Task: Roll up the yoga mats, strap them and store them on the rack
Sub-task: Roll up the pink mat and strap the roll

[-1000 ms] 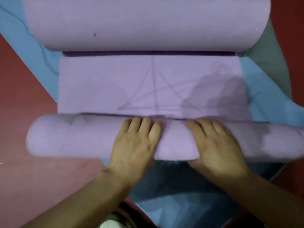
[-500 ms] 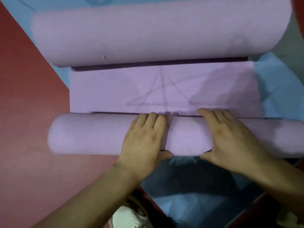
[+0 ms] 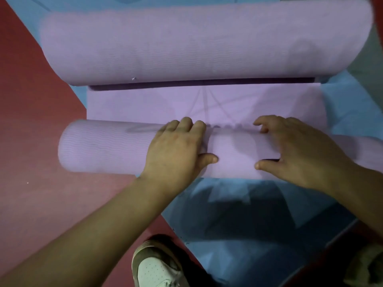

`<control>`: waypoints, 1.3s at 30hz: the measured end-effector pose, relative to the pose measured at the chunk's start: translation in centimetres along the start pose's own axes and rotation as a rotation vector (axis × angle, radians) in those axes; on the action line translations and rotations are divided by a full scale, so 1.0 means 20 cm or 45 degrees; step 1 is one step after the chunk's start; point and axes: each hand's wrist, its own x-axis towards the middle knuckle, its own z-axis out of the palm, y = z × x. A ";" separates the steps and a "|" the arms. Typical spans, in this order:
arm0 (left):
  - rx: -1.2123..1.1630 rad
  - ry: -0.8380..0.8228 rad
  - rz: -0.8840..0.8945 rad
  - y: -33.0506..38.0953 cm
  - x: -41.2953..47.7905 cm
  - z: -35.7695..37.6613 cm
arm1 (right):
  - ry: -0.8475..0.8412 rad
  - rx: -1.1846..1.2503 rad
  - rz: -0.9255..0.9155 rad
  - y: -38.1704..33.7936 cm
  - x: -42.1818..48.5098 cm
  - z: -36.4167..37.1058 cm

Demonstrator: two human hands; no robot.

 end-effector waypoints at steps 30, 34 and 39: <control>0.335 0.011 0.184 -0.09 0.07 0.02 | 0.080 -0.159 0.091 -0.08 0.05 0.08; 0.271 -0.144 0.168 -0.09 -0.14 0.04 | 0.029 -0.137 0.000 -0.11 -0.10 0.17; 0.152 -0.216 0.088 -0.12 -0.23 0.07 | -0.194 -0.110 -0.042 -0.16 -0.09 0.15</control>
